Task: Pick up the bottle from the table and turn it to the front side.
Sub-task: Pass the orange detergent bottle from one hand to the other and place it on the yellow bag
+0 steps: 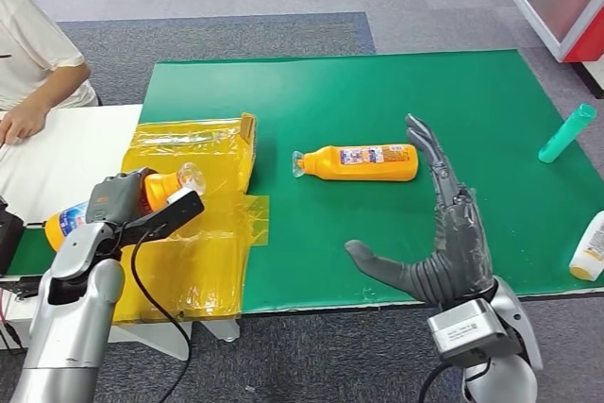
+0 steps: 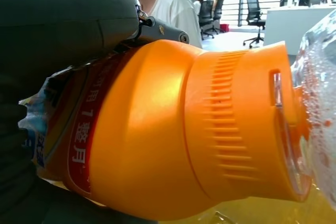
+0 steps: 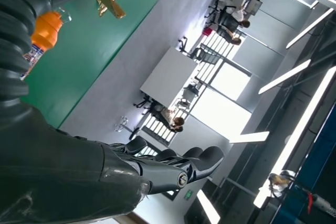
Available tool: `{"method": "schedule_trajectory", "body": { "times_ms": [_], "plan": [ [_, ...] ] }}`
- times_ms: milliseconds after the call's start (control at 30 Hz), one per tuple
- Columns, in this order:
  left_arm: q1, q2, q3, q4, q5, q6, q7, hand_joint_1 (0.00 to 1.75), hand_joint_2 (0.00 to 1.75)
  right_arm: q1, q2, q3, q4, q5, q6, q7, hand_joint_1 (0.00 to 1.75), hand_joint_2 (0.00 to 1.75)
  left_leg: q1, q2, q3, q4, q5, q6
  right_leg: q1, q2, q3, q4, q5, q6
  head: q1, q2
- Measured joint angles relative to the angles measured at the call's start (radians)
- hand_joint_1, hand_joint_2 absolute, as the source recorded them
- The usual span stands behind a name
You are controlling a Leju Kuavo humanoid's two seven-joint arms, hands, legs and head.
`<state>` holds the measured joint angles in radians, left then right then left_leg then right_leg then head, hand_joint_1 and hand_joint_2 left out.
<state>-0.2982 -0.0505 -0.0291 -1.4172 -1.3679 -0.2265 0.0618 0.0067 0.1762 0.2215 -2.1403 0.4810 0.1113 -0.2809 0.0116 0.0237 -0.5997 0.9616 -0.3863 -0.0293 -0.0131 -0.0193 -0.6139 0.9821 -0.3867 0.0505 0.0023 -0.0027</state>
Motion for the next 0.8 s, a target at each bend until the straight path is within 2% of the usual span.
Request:
{"method": "schedule_trajectory", "body": {
  "times_ms": [333,600,800],
  "plan": [
    [-0.035,0.012,-0.034,0.067,-0.174,0.087,-0.084,1.75,1.75,0.008,0.0,-0.001,-0.002,0.014,-0.008,-0.02,0.0,1.75,0.0,0.0,0.0,0.0,0.0,0.0,0.0,0.0,0.0,0.0,0.0,0.0,0.0,0.0],
    [-0.099,0.056,-0.211,0.189,-0.183,0.139,-0.124,1.75,1.75,-0.007,-0.002,-0.001,-0.002,0.006,-0.011,-0.029,0.0,1.75,0.0,0.0,0.0,0.0,0.0,0.0,0.0,0.0,0.0,0.0,0.001,0.0,0.0,0.0],
    [-0.105,0.06,-0.264,0.218,-0.18,0.154,-0.164,1.75,1.75,-0.006,-0.004,0.0,-0.002,0.008,-0.016,-0.033,0.0,1.75,0.0,0.0,0.0,0.0,0.0,0.0,0.0,0.0,0.0,0.0,0.001,0.0,0.0,0.0]
  ]
}}
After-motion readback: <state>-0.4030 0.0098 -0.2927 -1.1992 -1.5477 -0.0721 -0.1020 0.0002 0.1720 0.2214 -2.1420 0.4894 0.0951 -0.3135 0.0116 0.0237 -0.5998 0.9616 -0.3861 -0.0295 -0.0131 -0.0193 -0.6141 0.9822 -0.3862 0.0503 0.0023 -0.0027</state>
